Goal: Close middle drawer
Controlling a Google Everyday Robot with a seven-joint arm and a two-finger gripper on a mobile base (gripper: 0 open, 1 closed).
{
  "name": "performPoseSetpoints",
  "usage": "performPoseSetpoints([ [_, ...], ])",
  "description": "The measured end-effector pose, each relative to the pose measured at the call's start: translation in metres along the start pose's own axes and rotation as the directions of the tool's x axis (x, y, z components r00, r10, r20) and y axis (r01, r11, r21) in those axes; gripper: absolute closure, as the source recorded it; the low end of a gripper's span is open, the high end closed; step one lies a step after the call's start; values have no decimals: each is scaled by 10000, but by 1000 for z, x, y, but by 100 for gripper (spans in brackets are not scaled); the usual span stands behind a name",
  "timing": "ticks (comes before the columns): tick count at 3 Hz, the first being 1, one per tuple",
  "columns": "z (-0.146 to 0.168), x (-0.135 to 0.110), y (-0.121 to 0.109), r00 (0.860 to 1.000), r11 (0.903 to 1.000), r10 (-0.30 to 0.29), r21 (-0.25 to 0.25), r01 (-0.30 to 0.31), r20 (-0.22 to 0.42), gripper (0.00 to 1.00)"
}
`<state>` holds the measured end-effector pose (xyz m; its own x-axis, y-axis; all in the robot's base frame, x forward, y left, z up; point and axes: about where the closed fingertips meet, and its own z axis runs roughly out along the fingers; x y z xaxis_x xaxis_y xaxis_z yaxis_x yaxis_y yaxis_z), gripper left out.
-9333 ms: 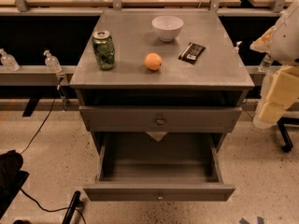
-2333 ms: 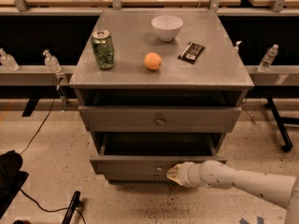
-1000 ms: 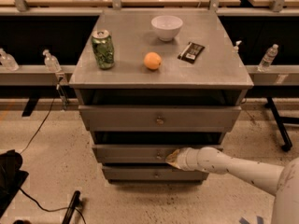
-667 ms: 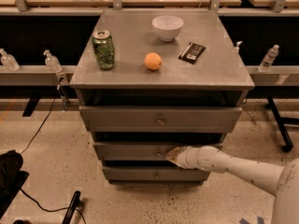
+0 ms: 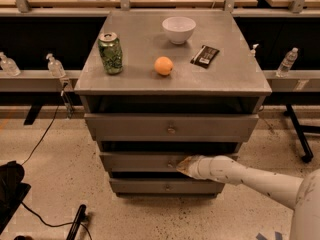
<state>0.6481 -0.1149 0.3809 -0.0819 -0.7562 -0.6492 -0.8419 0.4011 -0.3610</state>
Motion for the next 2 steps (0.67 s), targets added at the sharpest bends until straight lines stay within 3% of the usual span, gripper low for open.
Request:
performPoseSetpoints([
  [1,-5,6,19,9995,9999,-59,-124,63,321,100],
  [2,-15,22,54,9964,9991,92,-432,-56,842,100],
])
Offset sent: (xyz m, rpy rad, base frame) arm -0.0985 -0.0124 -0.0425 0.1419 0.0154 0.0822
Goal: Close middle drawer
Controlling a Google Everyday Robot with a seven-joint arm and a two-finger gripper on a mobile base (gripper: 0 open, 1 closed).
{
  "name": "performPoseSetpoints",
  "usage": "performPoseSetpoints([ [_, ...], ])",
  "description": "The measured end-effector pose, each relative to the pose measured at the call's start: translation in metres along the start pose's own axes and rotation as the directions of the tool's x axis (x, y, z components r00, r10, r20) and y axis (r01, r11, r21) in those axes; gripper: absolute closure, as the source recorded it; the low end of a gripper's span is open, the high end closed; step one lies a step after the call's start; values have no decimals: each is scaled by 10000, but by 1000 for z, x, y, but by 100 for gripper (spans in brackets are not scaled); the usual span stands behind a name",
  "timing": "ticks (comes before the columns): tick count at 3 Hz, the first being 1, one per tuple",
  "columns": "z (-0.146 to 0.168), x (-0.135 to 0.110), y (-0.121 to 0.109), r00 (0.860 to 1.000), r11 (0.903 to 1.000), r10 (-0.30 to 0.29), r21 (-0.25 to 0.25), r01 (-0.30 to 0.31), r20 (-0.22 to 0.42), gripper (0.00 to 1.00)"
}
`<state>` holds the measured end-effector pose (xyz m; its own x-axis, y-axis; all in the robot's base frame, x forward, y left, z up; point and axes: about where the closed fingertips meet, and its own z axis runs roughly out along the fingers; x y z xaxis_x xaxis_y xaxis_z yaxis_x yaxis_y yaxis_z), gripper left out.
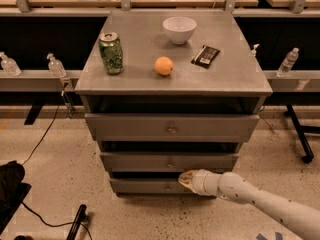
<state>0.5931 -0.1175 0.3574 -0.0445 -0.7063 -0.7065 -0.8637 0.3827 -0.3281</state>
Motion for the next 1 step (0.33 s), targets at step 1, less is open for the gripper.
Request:
performPoseSetpoints([
  [1,-2,2,5,10000,10000,31,-41,-31,75,85],
])
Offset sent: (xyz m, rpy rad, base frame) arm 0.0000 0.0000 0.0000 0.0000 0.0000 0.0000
